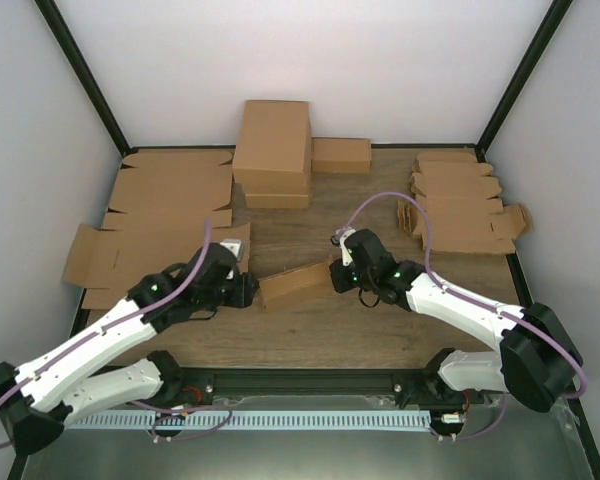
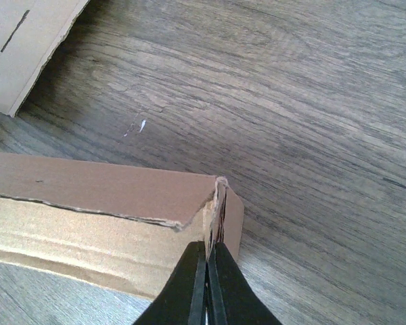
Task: Fold the paper box
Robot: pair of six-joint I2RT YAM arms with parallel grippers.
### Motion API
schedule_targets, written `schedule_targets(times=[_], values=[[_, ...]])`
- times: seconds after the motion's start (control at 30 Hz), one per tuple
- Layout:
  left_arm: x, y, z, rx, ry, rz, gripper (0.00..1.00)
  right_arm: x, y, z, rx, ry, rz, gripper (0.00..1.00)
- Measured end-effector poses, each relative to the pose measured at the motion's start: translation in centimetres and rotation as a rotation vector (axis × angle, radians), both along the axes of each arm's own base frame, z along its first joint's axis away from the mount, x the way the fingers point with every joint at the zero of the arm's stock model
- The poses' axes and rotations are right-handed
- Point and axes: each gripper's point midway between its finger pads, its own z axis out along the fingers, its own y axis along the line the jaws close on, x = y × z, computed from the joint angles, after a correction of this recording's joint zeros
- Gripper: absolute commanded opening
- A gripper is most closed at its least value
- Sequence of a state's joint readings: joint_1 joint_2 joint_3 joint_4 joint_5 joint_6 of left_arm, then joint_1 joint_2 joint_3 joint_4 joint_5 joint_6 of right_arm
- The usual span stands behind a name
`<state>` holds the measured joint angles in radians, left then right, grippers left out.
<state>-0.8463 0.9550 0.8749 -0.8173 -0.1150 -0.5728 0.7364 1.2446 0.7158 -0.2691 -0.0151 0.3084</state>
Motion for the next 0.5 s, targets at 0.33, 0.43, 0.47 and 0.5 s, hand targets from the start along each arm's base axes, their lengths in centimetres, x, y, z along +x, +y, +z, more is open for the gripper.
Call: schedule_targets(times=[0.33, 0.43, 0.47, 0.5], values=[[-0.8, -0.1, -3.5, -0.080, 0.075, 0.076, 0.37, 0.0, 0.1, 0.0, 0.006, 0.002, 0.006, 0.01], [-0.4, -0.2, -3.8, -0.076, 0.074, 0.092, 0.34, -0.1, 0.2, 0.0, 0.006, 0.002, 0.006, 0.01], [-0.2, -0.3, -3.8, -0.080, 0.069, 0.092, 0.32, -0.1, 0.2, 0.0, 0.006, 0.002, 0.006, 0.01], [-0.1, -0.4, -3.8, -0.083, 0.065, 0.094, 0.31, -0.1, 0.2, 0.0, 0.006, 0.003, 0.007, 0.01]])
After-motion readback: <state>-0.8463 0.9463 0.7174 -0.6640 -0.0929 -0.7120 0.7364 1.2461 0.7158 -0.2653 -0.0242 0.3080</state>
